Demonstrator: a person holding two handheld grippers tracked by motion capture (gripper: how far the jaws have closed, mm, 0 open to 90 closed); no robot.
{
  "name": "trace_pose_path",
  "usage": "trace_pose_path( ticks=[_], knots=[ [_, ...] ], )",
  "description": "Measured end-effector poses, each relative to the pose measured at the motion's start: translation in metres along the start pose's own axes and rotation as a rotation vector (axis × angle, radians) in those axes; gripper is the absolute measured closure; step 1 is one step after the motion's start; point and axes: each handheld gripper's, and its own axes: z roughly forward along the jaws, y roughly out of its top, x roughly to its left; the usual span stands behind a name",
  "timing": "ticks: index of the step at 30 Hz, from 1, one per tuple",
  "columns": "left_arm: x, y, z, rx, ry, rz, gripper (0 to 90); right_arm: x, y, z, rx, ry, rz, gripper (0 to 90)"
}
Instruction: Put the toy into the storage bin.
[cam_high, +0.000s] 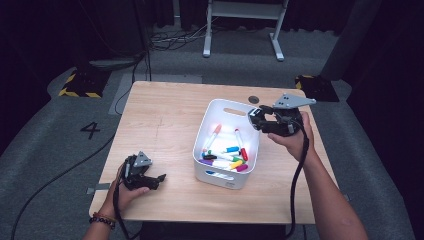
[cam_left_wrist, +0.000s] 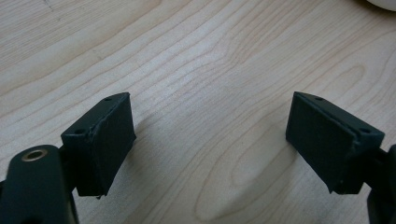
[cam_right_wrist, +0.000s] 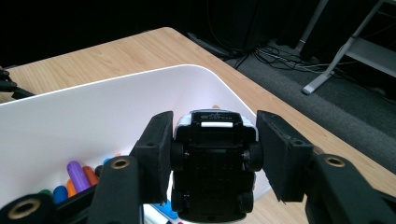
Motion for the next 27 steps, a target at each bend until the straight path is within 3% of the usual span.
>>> trace_pose_path(
  ticks=[12, 27],
  knots=[
    [0.000, 0.000, 0.000, -0.001, 0.001, 0.001, 15.6, 0.014, 0.007, 0.020, 0.013, 0.053, -0.011, 48.9],
    [0.000, 0.000, 0.000, 0.000, 0.000, 0.000, 15.7, 0.032, 0.009, 0.048, 0.080, 0.138, -0.038, 48.9]
  ],
)
